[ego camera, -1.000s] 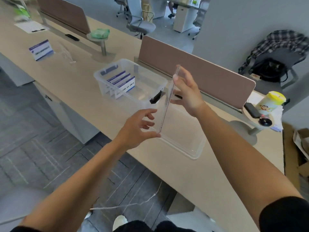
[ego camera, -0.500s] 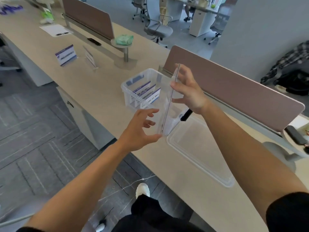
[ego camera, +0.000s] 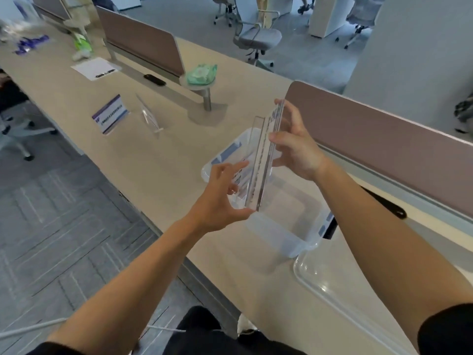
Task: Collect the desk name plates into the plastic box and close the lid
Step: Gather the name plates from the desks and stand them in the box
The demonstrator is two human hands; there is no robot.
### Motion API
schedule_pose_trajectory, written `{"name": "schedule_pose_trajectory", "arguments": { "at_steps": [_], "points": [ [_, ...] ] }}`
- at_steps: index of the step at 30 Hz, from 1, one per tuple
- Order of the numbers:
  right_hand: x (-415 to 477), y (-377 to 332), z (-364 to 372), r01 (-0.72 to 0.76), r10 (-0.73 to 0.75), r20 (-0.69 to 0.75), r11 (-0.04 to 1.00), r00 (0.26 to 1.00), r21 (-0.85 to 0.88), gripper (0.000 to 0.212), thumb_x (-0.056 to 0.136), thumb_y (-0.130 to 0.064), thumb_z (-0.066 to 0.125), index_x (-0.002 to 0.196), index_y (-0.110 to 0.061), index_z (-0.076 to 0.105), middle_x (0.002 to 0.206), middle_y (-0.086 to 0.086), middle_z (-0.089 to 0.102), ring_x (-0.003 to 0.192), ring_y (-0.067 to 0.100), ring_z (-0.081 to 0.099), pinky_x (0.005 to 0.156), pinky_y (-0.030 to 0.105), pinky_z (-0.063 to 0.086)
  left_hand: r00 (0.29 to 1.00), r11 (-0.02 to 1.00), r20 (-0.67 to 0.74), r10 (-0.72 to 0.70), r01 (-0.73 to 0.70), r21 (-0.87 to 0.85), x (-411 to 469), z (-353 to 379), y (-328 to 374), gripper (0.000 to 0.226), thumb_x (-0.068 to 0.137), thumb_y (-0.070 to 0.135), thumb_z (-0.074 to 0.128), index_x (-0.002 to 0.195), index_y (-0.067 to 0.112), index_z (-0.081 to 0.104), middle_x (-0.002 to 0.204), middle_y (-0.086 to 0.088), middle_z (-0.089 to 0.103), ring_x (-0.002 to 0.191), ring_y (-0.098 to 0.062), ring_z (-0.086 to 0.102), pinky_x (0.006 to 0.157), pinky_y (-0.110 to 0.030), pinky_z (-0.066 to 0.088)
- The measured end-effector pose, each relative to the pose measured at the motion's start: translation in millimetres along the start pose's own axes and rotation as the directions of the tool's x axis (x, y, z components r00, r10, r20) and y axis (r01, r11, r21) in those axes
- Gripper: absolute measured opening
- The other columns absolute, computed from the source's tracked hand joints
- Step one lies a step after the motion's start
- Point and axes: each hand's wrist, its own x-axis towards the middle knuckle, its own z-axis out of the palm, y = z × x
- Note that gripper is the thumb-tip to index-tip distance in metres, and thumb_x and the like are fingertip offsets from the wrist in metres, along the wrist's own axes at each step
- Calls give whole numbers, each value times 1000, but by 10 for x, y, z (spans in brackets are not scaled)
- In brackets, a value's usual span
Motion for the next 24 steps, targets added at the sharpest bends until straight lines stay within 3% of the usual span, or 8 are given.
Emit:
{"name": "schedule_pose_trajectory", "arguments": {
  "at_steps": [2, 4, 8, 10, 14, 18, 20, 24],
  "points": [
    [135, 82, -59, -27, 28, -17, 1000, 999, 8, 67, 80, -14, 66, 130, -50, 39, 131, -3, 53, 109, 26, 61, 82, 65, 54, 998, 1000, 54, 12, -14, 21, 158, -21, -157, 95, 66, 24, 89, 142, 41, 34, 125, 10, 29, 95, -19, 57, 89, -16, 48],
    [259, 162, -83, -44, 44, -81, 999, 996, 7, 72, 76, -20, 72, 133, -49, 40, 139, 2, 48, 115, 30, 56, 77, 56, 56, 995, 1000, 97, 16, -17, 12, 304, -33, -322, 94, 67, 23, 87, 142, 41, 34, 125, 13, 29, 96, -18, 56, 89, -16, 48],
    [412, 268, -67, -72, 62, -301, 997, 951, -21, 81, 68, -31, 78, 136, -53, 40, 156, 4, 32, 130, 33, 48, 91, 67, 48, 970, 999, 242, 36, -27, -40, 652, -140, -606, 89, 71, 24, 83, 141, 43, 32, 132, 6, 29, 102, -18, 57, 93, -19, 48],
    [465, 258, -65, -58, 55, -436, 998, 898, 8, 84, 66, -32, 80, 138, -49, 40, 156, 5, 33, 133, 36, 46, 90, 69, 47, 932, 996, 354, 79, -59, -67, 901, -229, -720, 87, 73, 29, 83, 143, 41, 32, 136, 4, 28, 106, -17, 57, 96, -23, 49],
    [447, 243, -41, -53, 32, -561, 998, 827, -21, 77, 66, -31, 83, 132, -49, 46, 152, 5, 38, 136, 33, 42, 86, 68, 51, 855, 991, 501, 135, -120, -64, 1211, -354, -968, 88, 73, 42, 83, 144, 42, 30, 142, 10, 26, 119, -10, 49, 97, -23, 42],
    [341, 377, -117, -109, 60, -635, 993, 770, -39, 73, 68, -30, 84, 130, -46, 48, 150, 4, 34, 137, 32, 39, 87, 66, 52, 884, 979, 449, 127, -184, 85, 1450, -439, -1348, 70, 75, 50, 78, 136, 41, 44, 139, 11, 36, 124, -6, 41, 101, -31, 40],
    [310, 497, -191, -153, 101, -647, 988, 756, -24, 73, 68, -29, 83, 130, -45, 48, 151, 5, 32, 135, 33, 40, 89, 67, 51, 907, 979, 411, 94, -158, 126, 1565, -422, -1513, 63, 77, 49, 77, 133, 41, 48, 139, 6, 37, 130, -12, 34, 106, -32, 36],
    [350, 886, -383, -237, 204, -676, 970, 708, 45, 82, 62, -27, 85, 133, -43, 48, 153, 5, 36, 136, 35, 43, 87, 68, 51, 903, 922, 423, -71, -102, 374, 1747, -253, -1771, 71, 83, 55, 66, 144, 37, 35, 152, -9, 21, 139, -31, 16, 112, -42, 24]
  ]
}}
